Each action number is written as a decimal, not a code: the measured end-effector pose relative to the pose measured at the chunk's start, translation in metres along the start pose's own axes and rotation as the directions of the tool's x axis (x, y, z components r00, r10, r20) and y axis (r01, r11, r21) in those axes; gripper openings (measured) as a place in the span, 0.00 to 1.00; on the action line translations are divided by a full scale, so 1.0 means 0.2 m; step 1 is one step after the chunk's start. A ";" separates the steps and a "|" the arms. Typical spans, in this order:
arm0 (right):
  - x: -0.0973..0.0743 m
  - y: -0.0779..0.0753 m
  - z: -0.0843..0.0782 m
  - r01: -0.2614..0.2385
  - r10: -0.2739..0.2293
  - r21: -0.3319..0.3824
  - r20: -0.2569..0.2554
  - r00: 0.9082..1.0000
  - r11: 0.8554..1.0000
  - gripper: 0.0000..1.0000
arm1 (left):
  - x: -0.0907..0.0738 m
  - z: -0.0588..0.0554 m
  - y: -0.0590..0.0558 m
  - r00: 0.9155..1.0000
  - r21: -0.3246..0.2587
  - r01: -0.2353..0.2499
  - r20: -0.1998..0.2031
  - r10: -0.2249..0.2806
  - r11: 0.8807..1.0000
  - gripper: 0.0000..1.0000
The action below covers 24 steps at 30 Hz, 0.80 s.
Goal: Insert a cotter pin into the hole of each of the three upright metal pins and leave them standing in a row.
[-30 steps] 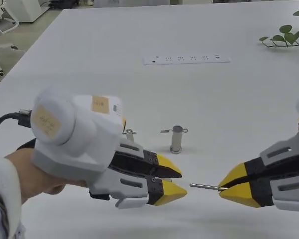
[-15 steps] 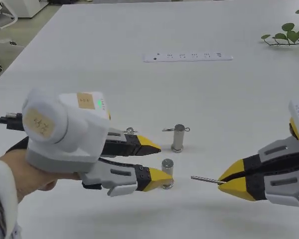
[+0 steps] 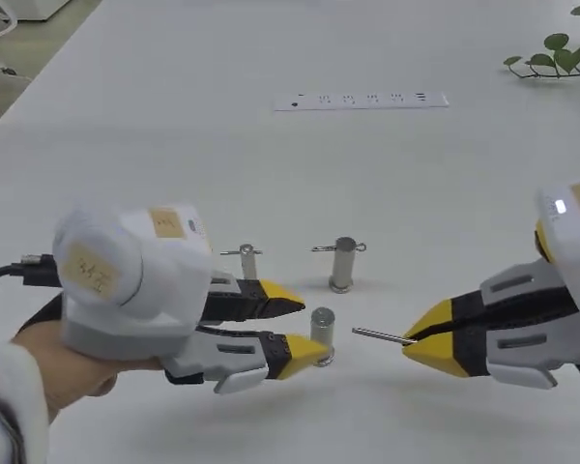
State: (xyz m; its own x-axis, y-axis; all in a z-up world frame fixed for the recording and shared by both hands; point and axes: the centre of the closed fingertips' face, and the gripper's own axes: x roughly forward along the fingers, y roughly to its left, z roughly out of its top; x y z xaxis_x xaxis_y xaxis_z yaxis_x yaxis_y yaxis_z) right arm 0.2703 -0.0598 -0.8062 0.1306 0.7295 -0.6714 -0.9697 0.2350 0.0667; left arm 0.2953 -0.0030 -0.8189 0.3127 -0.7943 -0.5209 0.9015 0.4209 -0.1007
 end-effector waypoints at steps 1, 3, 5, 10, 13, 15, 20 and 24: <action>0.01 -0.01 0.00 0.001 -0.001 0.001 0.001 1.000 1.000 0.03 | 0.01 -0.01 0.00 1.000 -0.003 0.001 -0.002 -0.001 1.000 0.25; 0.01 -0.01 0.00 0.003 -0.003 0.007 0.002 1.000 1.000 0.03 | 0.02 -0.02 0.00 1.000 -0.006 0.004 -0.005 -0.004 1.000 0.25; 0.02 -0.02 0.00 0.003 -0.003 0.011 0.003 1.000 1.000 0.03 | 0.02 -0.02 0.01 1.000 -0.008 0.003 -0.005 -0.003 1.000 0.25; 0.03 -0.03 0.00 0.002 -0.002 0.015 0.000 1.000 1.000 0.03 | 0.05 -0.05 0.02 1.000 -0.019 0.002 -0.008 -0.002 1.000 0.24; 0.04 -0.03 -0.01 0.000 0.000 0.017 -0.001 1.000 1.000 0.03 | 0.05 -0.06 0.01 1.000 -0.025 0.008 -0.011 -0.008 1.000 0.23; 0.05 -0.04 -0.01 -0.003 0.003 0.015 -0.005 1.000 1.000 0.03 | 0.06 -0.07 0.01 1.000 -0.028 0.009 -0.012 -0.009 1.000 0.22; 0.07 -0.04 0.00 -0.010 0.010 0.007 -0.011 1.000 1.000 0.03 | 0.07 -0.08 0.02 1.000 -0.038 -0.004 -0.010 0.003 0.999 0.21; 0.07 -0.06 0.00 -0.013 0.013 0.002 -0.013 1.000 1.000 0.03 | 0.07 -0.08 0.02 1.000 -0.053 -0.004 -0.001 0.004 0.999 0.16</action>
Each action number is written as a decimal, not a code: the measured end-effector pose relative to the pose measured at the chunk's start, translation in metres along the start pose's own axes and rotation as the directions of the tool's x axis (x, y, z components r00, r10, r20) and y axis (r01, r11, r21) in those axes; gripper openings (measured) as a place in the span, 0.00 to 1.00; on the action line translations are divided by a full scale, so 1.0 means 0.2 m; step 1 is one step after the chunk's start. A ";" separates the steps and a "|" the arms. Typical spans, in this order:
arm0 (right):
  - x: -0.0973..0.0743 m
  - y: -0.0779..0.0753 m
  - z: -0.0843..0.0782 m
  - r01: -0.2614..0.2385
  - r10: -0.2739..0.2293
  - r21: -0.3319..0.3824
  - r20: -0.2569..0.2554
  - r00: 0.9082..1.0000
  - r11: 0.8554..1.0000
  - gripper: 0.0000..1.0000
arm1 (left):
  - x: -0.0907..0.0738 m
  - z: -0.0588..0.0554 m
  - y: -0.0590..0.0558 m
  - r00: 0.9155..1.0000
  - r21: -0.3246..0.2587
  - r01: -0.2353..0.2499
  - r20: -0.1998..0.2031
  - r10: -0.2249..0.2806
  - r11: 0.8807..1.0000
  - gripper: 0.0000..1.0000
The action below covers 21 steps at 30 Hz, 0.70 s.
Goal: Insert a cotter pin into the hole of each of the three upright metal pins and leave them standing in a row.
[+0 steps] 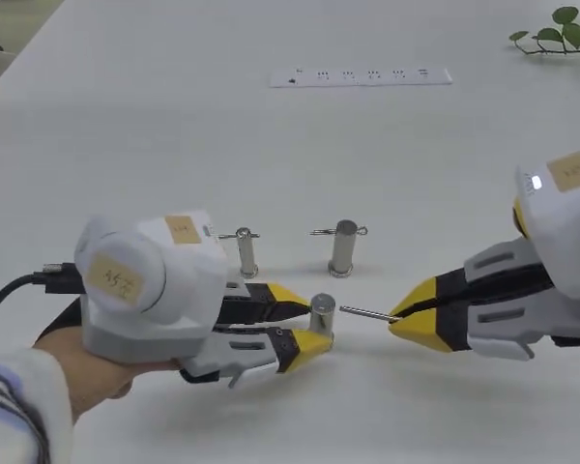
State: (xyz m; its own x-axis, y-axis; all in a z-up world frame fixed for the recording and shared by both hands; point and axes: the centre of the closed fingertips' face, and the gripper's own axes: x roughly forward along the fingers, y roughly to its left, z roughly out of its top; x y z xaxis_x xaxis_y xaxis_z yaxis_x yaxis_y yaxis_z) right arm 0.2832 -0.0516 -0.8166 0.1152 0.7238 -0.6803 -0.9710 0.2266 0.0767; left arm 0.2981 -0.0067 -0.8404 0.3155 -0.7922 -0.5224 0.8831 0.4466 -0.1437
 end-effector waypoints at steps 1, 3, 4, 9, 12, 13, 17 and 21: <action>0.00 0.00 0.00 -0.004 0.004 0.001 0.000 1.000 1.000 0.03 | 0.00 0.00 0.00 1.000 0.002 0.000 -0.001 0.000 1.000 0.14; 0.01 0.00 0.00 -0.009 0.009 -0.007 -0.004 1.000 1.000 0.03 | 0.01 -0.01 0.00 1.000 0.006 -0.001 -0.005 0.001 1.000 0.13; 0.01 0.00 0.00 -0.011 0.011 -0.008 -0.005 1.000 1.000 0.03 | 0.01 -0.01 -0.01 1.000 0.005 -0.002 -0.006 0.002 1.000 0.13; 0.02 0.00 0.00 -0.021 0.021 -0.016 -0.009 1.000 1.000 0.03 | 0.02 -0.01 0.00 1.000 0.016 -0.014 -0.004 0.015 1.000 0.12; 0.02 0.00 0.00 -0.026 0.025 -0.023 -0.015 1.000 0.999 0.03 | 0.02 -0.01 0.00 1.000 0.023 -0.013 -0.004 0.013 1.000 0.12; 0.02 0.00 0.00 -0.027 0.026 -0.023 -0.015 1.000 0.999 0.03 | 0.01 -0.01 0.00 1.000 0.026 -0.012 -0.003 0.012 1.000 0.12; 0.02 -0.01 0.00 -0.025 0.025 -0.022 -0.009 1.000 0.999 0.03 | 0.02 -0.01 0.00 1.000 0.022 -0.013 0.003 0.013 1.000 0.11; 0.02 -0.01 0.01 -0.028 0.028 -0.023 -0.008 1.000 0.999 0.03 | 0.01 -0.01 0.00 1.000 0.020 -0.014 0.006 0.014 1.000 0.11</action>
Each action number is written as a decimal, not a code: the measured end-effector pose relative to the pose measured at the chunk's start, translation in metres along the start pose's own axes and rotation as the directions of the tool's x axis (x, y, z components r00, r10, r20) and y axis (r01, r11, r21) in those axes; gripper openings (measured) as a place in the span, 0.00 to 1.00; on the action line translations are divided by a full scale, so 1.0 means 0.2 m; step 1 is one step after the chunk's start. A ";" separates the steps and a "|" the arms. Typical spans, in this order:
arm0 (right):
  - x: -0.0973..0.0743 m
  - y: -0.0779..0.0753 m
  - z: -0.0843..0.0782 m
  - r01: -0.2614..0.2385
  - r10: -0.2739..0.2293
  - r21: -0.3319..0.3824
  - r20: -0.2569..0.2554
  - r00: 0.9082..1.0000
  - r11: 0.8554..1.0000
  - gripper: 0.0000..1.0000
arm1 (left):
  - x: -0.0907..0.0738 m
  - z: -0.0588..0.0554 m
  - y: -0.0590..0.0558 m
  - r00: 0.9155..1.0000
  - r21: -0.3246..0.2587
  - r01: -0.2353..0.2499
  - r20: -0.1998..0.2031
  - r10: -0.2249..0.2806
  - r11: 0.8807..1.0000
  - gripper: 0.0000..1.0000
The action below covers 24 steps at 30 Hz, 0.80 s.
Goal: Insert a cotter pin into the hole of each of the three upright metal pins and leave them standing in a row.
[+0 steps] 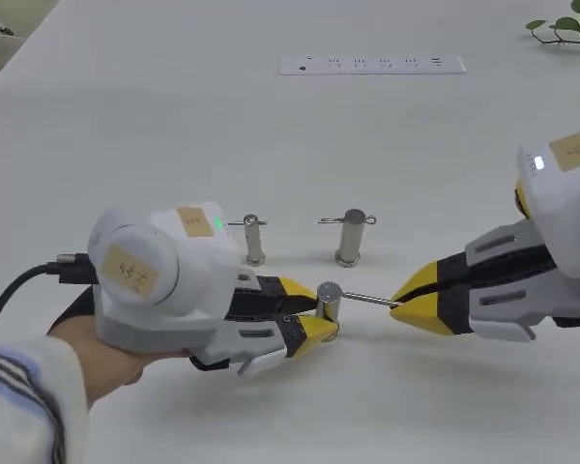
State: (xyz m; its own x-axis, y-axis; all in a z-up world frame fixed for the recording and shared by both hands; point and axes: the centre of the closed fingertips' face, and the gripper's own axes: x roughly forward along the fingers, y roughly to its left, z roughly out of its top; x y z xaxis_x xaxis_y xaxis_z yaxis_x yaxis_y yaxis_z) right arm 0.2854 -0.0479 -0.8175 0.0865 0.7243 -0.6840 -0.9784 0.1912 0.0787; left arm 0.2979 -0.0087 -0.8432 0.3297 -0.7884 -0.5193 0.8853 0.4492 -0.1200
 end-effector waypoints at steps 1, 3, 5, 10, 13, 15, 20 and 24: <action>0.00 0.00 0.00 -0.001 0.001 -0.003 -0.003 1.000 1.000 0.03 | 0.00 0.00 0.00 1.000 -0.004 0.000 0.001 0.000 1.000 0.11; 0.00 0.00 0.00 -0.004 0.004 -0.002 -0.007 1.000 1.000 0.03 | 0.00 0.00 0.00 1.000 -0.013 0.000 0.001 0.000 1.000 0.11; 0.01 0.01 0.00 -0.009 0.009 -0.006 -0.011 1.000 1.000 0.03 | 0.00 0.00 0.00 1.000 -0.018 0.001 0.001 -0.001 1.000 0.11; 0.01 0.00 0.00 -0.011 0.010 -0.019 -0.015 1.000 1.000 0.03 | 0.00 0.00 0.00 1.000 -0.011 0.000 0.002 0.000 1.000 0.11; 0.01 0.01 0.01 -0.015 0.015 -0.024 -0.018 1.000 1.000 0.03 | 0.00 0.00 0.00 1.000 -0.008 0.000 0.002 0.000 1.000 0.11; 0.01 0.01 0.01 -0.016 0.016 -0.022 -0.027 1.000 1.000 0.03 | 0.00 0.00 0.00 1.000 -0.007 0.000 0.001 0.000 1.000 0.11; 0.01 0.01 0.01 -0.020 0.019 -0.026 -0.040 0.999 0.999 0.03 | 0.00 0.00 0.00 1.000 0.002 -0.003 -0.003 0.003 1.000 0.11; 0.02 0.01 0.02 -0.025 0.023 -0.038 -0.050 0.998 0.999 0.03 | 0.00 0.00 0.00 1.000 0.003 -0.005 -0.003 0.005 1.000 0.11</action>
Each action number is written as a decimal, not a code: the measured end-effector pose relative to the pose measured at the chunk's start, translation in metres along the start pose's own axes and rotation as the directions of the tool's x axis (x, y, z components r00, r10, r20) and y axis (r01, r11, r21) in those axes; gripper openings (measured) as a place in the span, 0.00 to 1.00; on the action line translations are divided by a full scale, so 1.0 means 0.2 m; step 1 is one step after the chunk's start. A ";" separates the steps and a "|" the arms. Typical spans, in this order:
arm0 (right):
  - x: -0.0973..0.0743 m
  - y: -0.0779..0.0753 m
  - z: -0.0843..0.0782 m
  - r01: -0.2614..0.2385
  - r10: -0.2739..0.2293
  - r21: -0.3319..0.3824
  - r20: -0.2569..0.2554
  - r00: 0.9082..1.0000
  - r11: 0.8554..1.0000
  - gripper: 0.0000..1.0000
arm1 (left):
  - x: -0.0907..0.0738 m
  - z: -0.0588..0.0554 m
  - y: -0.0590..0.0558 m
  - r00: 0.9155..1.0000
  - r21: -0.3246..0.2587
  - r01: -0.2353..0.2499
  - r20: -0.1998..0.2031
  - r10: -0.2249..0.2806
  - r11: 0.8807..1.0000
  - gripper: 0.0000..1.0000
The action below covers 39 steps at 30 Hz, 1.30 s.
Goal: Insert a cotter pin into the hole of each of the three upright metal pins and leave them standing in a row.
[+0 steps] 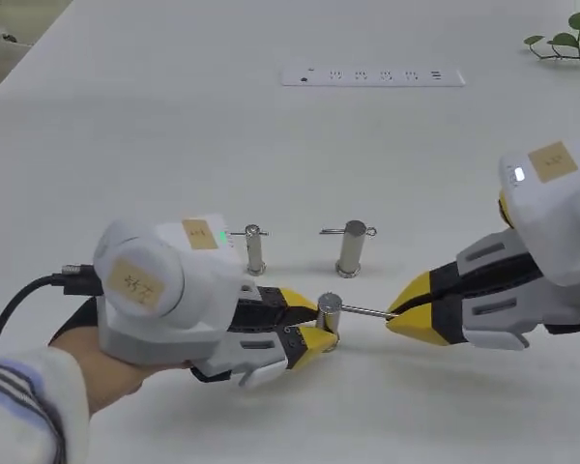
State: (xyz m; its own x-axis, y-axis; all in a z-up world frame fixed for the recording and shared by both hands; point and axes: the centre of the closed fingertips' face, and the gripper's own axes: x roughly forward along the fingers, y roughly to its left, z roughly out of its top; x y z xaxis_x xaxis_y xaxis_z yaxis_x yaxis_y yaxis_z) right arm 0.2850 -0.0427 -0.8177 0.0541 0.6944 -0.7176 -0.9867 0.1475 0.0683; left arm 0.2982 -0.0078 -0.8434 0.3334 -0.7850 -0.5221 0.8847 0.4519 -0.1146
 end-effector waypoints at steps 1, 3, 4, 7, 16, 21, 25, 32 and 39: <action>0.00 0.00 0.00 0.000 0.000 -0.003 -0.003 1.000 1.000 0.03 | 0.00 0.00 0.00 1.000 -0.002 -0.001 0.000 0.001 1.000 0.11; 0.00 0.00 0.00 -0.001 0.001 -0.008 -0.008 1.000 1.000 0.03 | 0.00 0.00 0.00 1.000 -0.008 -0.001 0.000 0.001 1.000 0.11; 0.01 -0.01 0.00 -0.003 0.003 -0.010 -0.010 1.000 1.000 0.03 | 0.00 0.00 0.00 1.000 -0.010 -0.001 0.000 0.001 1.000 0.11; 0.02 0.00 0.01 -0.002 0.002 -0.027 -0.021 1.000 1.000 0.03 | 0.00 0.00 0.00 1.000 -0.007 -0.002 -0.001 0.002 1.000 0.11; 0.03 -0.01 -0.01 -0.002 0.000 -0.051 -0.042 0.999 0.999 0.03 | 0.00 0.00 0.00 1.000 -0.002 -0.002 -0.002 0.002 1.000 0.11; 0.05 0.00 -0.02 -0.007 0.005 -0.041 -0.039 0.999 0.999 0.03 | 0.00 -0.01 0.00 1.000 -0.002 -0.006 -0.009 0.006 1.000 0.11; 0.05 0.01 -0.02 -0.005 0.003 -0.040 -0.036 0.999 0.999 0.03 | 0.00 -0.02 0.00 1.000 0.002 -0.015 -0.008 0.015 1.000 0.11; 0.04 0.01 -0.01 0.000 -0.001 -0.028 -0.026 1.000 1.000 0.03 | 0.00 -0.02 0.00 1.000 -0.009 -0.026 0.003 0.026 1.000 0.11; 0.01 0.01 -0.03 0.011 -0.011 -0.008 -0.025 1.000 1.000 0.03 | 0.00 -0.02 0.00 0.999 -0.016 -0.036 0.007 0.036 0.999 0.11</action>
State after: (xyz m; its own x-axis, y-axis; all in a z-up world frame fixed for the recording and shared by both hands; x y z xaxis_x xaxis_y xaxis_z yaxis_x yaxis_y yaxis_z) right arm 0.2815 -0.0450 -0.8236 0.0616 0.6747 -0.7355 -0.9873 0.1493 0.0543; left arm 0.2972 -0.0058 -0.8465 0.3670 -0.7711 -0.5203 0.8669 0.4864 -0.1093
